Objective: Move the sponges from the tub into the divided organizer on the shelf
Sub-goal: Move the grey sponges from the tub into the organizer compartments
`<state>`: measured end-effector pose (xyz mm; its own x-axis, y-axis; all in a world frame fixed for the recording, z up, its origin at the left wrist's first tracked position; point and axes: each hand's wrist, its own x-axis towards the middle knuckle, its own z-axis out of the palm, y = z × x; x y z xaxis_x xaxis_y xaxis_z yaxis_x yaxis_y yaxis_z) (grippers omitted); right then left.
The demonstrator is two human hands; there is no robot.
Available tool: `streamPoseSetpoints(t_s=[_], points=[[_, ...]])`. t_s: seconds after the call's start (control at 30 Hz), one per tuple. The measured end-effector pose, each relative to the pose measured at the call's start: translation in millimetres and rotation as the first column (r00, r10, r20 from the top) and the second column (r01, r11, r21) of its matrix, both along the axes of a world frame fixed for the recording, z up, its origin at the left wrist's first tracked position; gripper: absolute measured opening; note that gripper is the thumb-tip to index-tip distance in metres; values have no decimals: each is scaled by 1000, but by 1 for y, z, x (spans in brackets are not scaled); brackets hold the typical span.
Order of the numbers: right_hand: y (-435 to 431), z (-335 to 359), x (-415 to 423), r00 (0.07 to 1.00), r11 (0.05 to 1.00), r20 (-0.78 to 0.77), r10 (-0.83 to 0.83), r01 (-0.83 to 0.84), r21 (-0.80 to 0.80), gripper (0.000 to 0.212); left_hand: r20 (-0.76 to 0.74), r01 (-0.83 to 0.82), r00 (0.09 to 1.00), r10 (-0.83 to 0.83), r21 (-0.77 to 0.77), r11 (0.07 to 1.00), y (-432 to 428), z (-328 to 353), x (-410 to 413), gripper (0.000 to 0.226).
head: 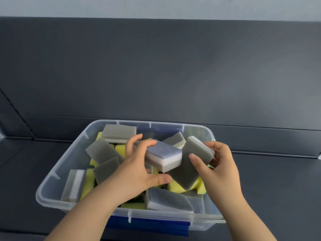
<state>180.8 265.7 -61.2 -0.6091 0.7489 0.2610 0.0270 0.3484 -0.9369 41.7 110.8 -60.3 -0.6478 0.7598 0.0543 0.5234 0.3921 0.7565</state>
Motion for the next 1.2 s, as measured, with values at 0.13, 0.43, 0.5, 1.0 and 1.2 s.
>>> streamPoseSetpoints(t_s=[0.13,0.43,0.5,1.0,1.2], points=[[-5,-1,-3,999,999,11,34,-35,42,34,-325,-100,939,111,48,994,3,1,-3,57],[-34,15,-18,1000,975,19,2,-6,220,48,-399,-18,912,92,185,983,-37,19,-5,66],[-51,22,-27,1000,967,4,16,-17,254,49,-444,-15,889,117,225,974,-58,28,-11,57],[-329,28,-142,922,892,-109,370,-320,320,42,-418,-357,736,533,429,830,-381,41,-66,61],[-439,4,-181,820,799,-49,571,-541,261,43,-414,-552,646,641,327,767,-497,17,-71,67]])
